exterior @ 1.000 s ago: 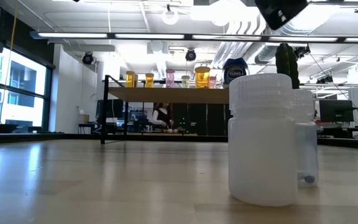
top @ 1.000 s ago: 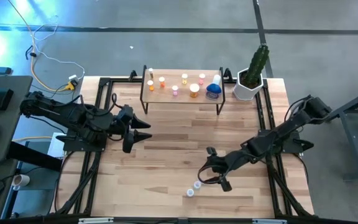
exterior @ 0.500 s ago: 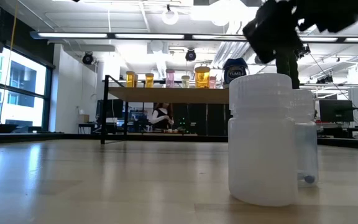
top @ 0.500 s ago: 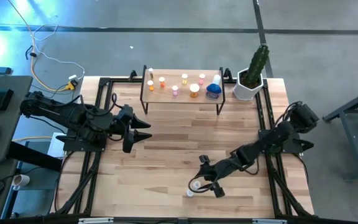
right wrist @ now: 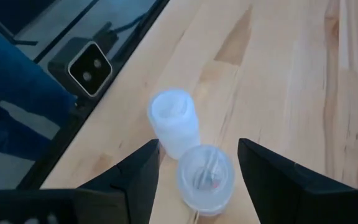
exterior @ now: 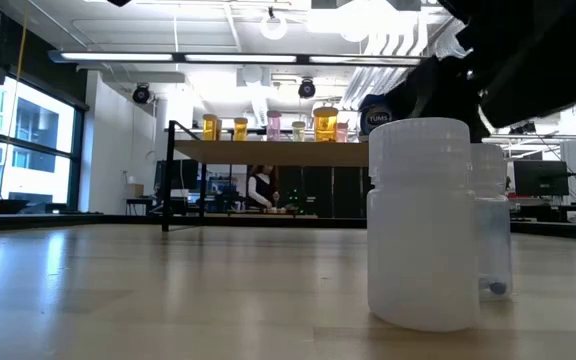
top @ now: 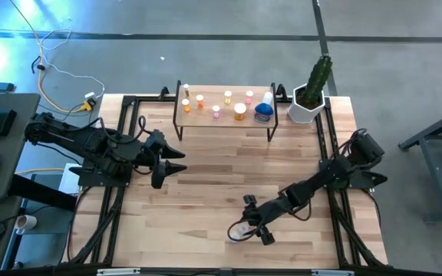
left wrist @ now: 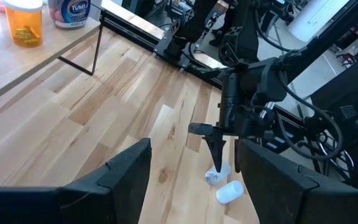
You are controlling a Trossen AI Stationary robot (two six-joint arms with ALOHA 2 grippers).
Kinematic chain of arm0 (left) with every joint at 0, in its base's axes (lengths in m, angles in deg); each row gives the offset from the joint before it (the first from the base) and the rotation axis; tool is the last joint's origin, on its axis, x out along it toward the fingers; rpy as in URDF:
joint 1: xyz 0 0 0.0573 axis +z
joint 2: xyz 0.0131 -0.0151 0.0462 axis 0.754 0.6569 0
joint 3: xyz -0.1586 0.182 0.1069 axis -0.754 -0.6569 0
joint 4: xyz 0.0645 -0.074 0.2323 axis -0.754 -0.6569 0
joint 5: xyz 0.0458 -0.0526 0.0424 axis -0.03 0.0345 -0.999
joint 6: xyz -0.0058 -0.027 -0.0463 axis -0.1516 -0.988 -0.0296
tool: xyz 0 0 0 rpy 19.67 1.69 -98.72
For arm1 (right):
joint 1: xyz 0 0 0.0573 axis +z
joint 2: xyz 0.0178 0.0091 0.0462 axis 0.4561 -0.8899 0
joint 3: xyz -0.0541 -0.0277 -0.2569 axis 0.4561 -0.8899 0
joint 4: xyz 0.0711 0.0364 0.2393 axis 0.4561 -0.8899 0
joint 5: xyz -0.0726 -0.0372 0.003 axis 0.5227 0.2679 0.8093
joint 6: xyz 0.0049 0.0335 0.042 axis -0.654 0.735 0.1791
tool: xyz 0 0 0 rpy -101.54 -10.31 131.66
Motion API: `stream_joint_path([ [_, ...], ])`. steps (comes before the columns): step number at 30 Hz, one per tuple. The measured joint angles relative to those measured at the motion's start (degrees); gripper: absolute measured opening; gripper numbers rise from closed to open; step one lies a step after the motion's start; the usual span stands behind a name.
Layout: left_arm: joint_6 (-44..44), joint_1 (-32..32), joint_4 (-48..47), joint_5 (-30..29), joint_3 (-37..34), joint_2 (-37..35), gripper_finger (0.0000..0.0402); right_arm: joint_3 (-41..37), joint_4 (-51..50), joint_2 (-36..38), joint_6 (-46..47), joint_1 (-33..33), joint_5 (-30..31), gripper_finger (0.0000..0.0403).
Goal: Pick and place medicine bottles onto shelf by color
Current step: Put the top white medicine bottle on the shelf
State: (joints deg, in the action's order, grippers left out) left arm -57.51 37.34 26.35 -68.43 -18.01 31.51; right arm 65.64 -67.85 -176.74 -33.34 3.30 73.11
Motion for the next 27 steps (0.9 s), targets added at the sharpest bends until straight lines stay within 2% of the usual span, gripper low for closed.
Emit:
stream_joint_path([
  [13,0.0,0.0,-0.2,0.02,0.0,0.0,0.0227,0.0,0.02,-2.03,1.12,0.0,-0.72,0.0205],
  [16,0.0,0.02,-0.2,0.0,0.0,0.0,0.0227,0.0,-0.13,-2.03,1.55,-0.02,-0.72,0.0187],
  [23,0.9,0.02,-0.2,0.02,0.0,0.0,0.0227,0.02,-0.07,-1.96,2.96,0.0,-1.36,0.0118],
  [27,0.91,0.02,-0.2,0.01,0.0,0.0,0.0227,0.03,-0.18,-1.96,4.56,-0.26,-1.33,0.0116],
])
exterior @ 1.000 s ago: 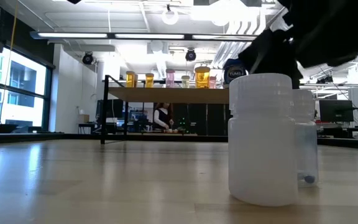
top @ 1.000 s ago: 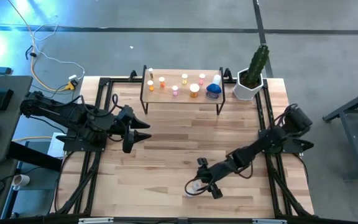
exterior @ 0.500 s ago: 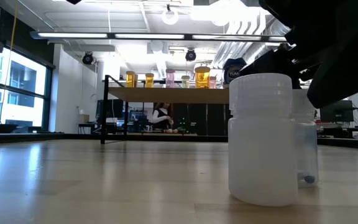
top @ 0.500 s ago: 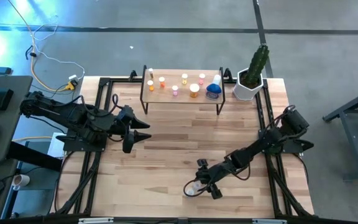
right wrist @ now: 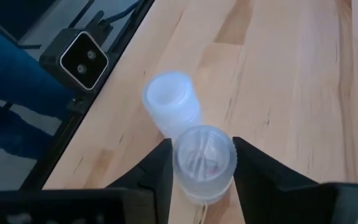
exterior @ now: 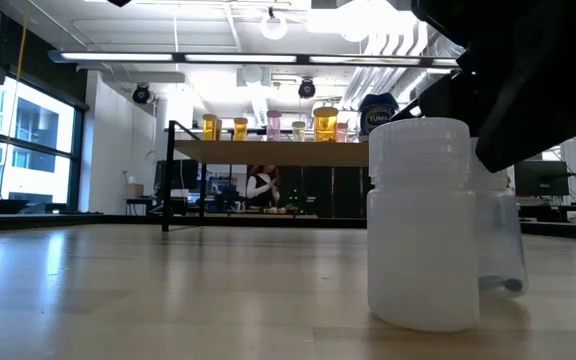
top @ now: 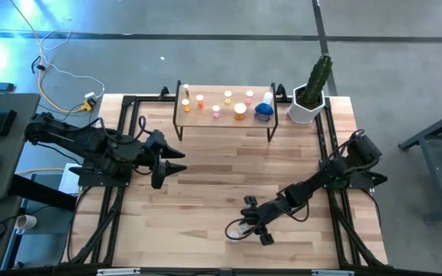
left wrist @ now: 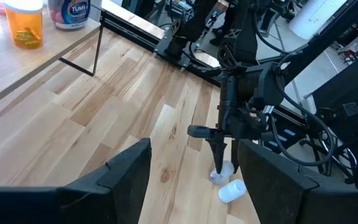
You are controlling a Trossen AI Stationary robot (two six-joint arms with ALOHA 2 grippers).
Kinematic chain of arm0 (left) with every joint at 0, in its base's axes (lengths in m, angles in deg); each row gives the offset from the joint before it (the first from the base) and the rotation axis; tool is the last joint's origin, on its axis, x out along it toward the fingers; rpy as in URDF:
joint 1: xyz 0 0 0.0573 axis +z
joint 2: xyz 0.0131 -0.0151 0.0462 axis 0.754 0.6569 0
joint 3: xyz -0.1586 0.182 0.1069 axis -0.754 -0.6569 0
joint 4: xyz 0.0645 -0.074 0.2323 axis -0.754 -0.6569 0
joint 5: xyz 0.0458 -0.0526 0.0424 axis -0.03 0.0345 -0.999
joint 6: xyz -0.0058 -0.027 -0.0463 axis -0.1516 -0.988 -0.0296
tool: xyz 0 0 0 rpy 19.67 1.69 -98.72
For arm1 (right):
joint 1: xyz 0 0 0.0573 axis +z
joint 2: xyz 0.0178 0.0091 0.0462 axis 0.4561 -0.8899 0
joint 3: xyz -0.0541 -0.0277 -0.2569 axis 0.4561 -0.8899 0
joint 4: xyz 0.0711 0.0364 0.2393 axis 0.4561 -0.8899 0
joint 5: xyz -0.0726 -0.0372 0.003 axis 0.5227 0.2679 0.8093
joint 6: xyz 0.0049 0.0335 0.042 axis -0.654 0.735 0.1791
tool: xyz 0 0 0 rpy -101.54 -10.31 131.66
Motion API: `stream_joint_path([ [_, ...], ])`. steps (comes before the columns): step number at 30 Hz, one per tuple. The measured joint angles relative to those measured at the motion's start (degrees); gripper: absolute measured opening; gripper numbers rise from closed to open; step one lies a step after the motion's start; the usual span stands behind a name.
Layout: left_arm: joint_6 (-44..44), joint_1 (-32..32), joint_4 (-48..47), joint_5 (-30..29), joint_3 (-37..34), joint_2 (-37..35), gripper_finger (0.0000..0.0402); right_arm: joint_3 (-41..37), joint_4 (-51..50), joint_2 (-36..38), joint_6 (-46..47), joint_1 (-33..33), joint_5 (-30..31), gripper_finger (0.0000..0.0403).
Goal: Pick and place medicine bottles onto shelf by color
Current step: Put the top white medicine bottle on the shelf
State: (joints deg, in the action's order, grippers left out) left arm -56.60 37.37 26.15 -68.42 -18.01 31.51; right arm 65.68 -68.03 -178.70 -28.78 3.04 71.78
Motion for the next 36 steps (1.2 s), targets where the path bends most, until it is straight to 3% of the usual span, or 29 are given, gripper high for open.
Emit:
stream_joint_path([
  [10,0.19,0.02,-0.27,-0.05,0.0,0.0,0.0227,0.03,-3.44,2.53,4.64,-3.72,-0.04,0.0123],
  [16,2.65,0.02,-0.46,-2.94,0.0,0.0,0.0227,0.03,-4.24,6.95,4.5,-7.29,0.29,0.0121],
  [36,13.42,0.25,-0.37,-14.92,0.0,0.0,0.0227,-0.01,-3.67,26.83,5.48,-24.67,14.58,0.0122],
])
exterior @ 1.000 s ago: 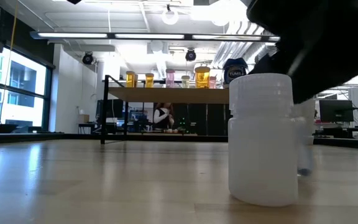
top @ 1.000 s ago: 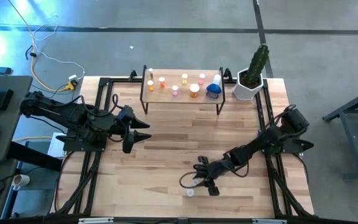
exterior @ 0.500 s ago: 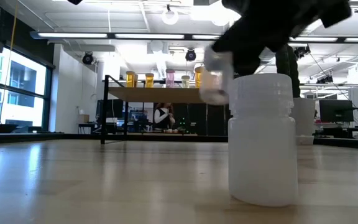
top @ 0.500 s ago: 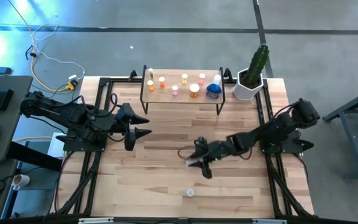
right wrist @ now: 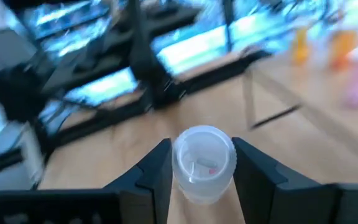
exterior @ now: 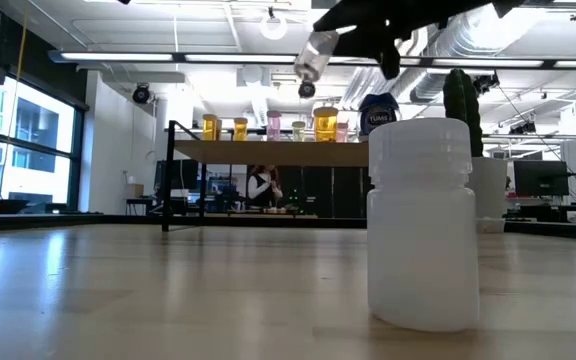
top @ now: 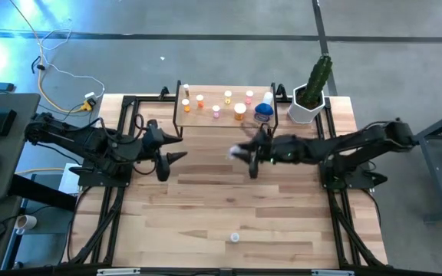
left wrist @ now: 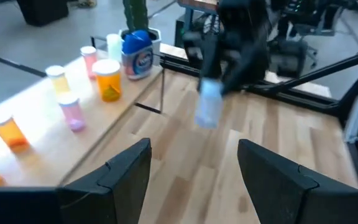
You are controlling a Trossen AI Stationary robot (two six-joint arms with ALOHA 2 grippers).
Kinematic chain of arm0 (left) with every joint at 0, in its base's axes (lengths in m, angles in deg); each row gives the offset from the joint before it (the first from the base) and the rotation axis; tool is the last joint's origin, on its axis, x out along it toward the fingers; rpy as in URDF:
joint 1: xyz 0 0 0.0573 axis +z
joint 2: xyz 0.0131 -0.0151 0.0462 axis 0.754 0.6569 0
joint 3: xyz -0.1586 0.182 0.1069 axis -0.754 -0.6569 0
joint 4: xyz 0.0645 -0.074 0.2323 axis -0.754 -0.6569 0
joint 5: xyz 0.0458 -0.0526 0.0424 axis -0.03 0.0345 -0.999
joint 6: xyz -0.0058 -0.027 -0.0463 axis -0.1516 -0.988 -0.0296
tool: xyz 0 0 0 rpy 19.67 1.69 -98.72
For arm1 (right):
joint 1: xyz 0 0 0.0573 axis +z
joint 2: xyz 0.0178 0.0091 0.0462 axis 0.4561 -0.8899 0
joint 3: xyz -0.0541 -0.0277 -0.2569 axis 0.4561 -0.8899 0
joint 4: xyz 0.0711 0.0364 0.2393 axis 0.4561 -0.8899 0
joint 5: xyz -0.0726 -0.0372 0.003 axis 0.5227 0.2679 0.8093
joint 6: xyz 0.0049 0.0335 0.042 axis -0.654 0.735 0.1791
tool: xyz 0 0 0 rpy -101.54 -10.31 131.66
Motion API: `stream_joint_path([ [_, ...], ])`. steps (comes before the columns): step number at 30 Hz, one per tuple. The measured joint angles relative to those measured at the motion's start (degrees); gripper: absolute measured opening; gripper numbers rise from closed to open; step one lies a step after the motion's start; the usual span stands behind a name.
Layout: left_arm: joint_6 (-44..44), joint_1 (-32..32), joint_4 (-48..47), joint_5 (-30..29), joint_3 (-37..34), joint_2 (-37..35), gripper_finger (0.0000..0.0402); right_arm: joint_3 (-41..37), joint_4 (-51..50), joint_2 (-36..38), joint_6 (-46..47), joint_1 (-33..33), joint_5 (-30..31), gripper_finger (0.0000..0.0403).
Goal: Pick and place medicine bottles onto shelf by color
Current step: Put the top white medicine bottle on the shelf
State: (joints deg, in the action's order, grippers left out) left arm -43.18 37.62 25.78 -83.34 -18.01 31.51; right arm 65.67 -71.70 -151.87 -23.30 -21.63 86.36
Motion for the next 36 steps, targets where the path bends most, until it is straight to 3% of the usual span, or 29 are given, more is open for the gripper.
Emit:
stream_joint_path([
  [7,4.67,3.11,0.48,-0.56,0.0,0.0,0.0227,0.0,0.84,6.62,-4.7,-6.68,5.38,0.0122],
  [11,7.08,6.2,0.55,-0.55,0.0,0.0,0.0227,0.5,1.28,9.29,-6.54,-11.04,5.48,0.0122],
  [17,9.12,12.17,1.52,-0.56,0.0,0.0,0.0227,6.48,-0.05,9.48,-14.56,-18.39,4.71,0.0122],
  [22,11.23,17.34,4.92,-0.36,0.02,0.65,0.0227,14.69,-7.98,8.23,-20.69,-25.81,3.95,0.0122],
  [31,11.26,25.08,6.41,-0.28,0.02,1.33,0.0227,31.43,-23.09,0.32,-23.59,-40.05,-5.76,0.0122],
  [36,11.25,27.91,6.43,-0.21,0.02,1.46,0.0227,39.11,-31.78,-7.14,-25.52,-45.03,-15.09,0.0122],
])
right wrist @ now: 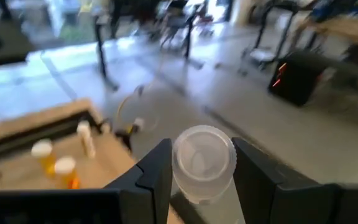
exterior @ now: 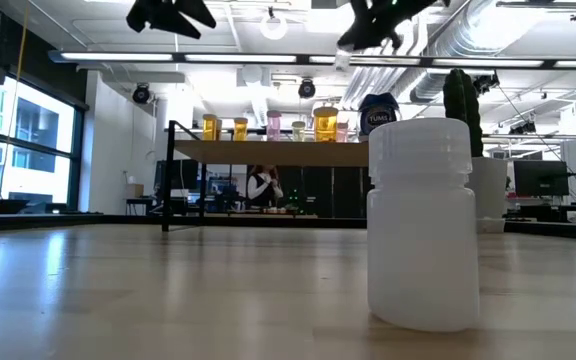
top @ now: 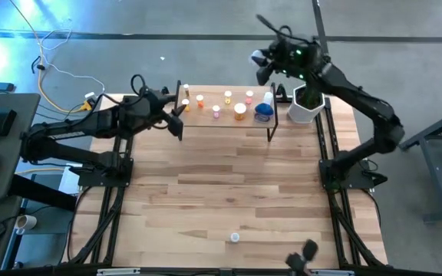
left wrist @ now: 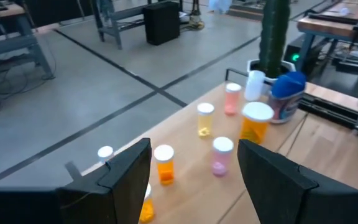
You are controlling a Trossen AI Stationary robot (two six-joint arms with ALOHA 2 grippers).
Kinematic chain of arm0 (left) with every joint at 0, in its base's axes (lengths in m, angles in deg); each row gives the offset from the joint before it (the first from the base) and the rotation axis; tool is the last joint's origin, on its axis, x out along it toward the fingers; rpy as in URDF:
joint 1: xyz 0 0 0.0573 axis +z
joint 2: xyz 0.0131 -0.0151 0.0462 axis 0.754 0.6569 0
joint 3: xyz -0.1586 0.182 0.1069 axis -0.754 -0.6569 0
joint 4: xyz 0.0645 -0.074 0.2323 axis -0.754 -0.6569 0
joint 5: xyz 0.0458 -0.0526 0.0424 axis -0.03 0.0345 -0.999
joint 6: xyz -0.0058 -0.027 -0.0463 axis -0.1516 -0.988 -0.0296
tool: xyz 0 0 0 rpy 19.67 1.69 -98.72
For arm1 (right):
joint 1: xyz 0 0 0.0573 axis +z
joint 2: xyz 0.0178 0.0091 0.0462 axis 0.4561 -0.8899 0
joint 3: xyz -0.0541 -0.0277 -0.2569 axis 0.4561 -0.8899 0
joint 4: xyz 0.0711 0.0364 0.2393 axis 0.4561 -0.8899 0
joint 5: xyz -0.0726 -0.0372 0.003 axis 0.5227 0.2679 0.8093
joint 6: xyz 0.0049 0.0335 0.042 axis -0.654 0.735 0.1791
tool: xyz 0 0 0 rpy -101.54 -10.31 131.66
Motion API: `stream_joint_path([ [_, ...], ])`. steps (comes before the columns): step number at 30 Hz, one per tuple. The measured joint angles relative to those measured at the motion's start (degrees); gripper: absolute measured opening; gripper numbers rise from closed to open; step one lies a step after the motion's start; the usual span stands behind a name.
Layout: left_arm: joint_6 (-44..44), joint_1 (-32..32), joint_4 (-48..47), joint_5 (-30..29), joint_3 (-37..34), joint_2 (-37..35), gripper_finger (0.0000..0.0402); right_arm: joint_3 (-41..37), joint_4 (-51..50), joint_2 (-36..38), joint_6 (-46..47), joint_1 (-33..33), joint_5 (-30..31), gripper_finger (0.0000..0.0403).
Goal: Pick and place medicine bottles onto shelf by color
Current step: Put the top white medicine bottle on the shelf
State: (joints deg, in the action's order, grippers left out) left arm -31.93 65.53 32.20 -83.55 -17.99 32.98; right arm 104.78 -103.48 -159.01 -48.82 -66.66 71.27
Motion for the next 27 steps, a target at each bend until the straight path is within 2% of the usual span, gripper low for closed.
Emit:
stream_joint_path([
  [8,0.0,2.06,-0.34,0.14,0.0,0.31,0.0227,6.97,-7.77,-10.23,-6.41,-3.37,-12.42,0.0122],
  [16,0.0,2.2,-0.41,0.15,0.0,0.57,0.0227,8.25,-11.07,-15.89,-11.9,-4.79,-21.53,0.0122],
  [27,-0.22,2.2,-0.33,0.13,0.0,0.57,0.0227,8.25,-15.48,-20.1,-16.52,-4.77,-22.86,0.0122],
])
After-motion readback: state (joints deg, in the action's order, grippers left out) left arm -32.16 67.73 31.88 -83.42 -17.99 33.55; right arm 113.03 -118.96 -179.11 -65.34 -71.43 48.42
